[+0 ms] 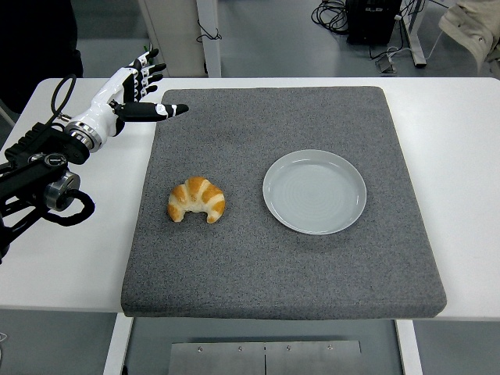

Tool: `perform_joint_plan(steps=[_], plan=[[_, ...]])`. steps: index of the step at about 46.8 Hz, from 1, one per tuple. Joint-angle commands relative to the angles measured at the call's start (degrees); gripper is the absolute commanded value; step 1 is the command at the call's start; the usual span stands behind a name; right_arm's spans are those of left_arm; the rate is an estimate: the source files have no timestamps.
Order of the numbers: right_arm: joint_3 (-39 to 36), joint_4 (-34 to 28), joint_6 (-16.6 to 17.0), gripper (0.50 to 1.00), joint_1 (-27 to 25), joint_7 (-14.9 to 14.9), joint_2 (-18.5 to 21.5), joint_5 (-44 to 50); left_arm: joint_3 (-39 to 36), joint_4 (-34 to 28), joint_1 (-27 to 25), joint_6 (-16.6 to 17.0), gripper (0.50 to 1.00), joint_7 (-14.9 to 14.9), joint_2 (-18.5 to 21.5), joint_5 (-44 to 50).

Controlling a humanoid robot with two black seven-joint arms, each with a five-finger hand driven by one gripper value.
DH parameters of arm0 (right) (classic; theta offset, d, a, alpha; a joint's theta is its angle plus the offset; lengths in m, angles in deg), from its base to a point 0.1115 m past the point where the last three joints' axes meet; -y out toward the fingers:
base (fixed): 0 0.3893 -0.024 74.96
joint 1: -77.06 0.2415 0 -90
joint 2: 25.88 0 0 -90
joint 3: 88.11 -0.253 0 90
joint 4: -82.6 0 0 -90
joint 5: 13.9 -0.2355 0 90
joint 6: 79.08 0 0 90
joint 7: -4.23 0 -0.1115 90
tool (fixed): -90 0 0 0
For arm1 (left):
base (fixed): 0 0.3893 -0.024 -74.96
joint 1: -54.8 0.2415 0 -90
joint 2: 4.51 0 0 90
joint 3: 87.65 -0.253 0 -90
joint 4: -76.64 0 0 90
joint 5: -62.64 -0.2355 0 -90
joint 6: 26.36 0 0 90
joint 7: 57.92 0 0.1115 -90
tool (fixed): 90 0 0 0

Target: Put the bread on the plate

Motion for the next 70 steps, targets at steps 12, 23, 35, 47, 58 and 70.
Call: perform_joint_plan(steps=[12, 23, 35, 47, 58, 70], plan=[[0.0, 0.0, 0.0, 1.000, 0.1, 0.0, 0.0, 0.0, -0.1, -5.3, 0.4, -1.3, 0.965, -2.5, 4.1, -8.7], [0.0, 0.0, 0.1, 1.000, 0.0, 0.0, 0.0, 0.0, -0.1, -8.7, 0.6, -7.0, 0.963, -6.0, 6.2, -14.4], [0.0, 0.0, 0.0, 1.000, 0.0, 0.0, 0.0, 0.0, -0.1, -10.7, 0.8, -12.4, 0.963, -6.0, 8.6, -21.2], [0.0, 0.0, 0.1, 1.000, 0.0, 0.0, 0.0, 0.0, -0.1, -10.7, 1.3, -19.0, 0.961, -6.0, 8.9, -27.3], [0.0, 0.0, 0.0, 1.000, 0.0, 0.0, 0.0, 0.0, -0.9, -10.7, 2.6, -19.4, 0.961, -6.5, 8.7, -37.3], [0.0, 0.0, 0.0, 1.000, 0.0, 0.0, 0.0, 0.0, -3.3, -10.6, 2.3, -19.3, 0.960, -6.9, 8.0, -39.8]])
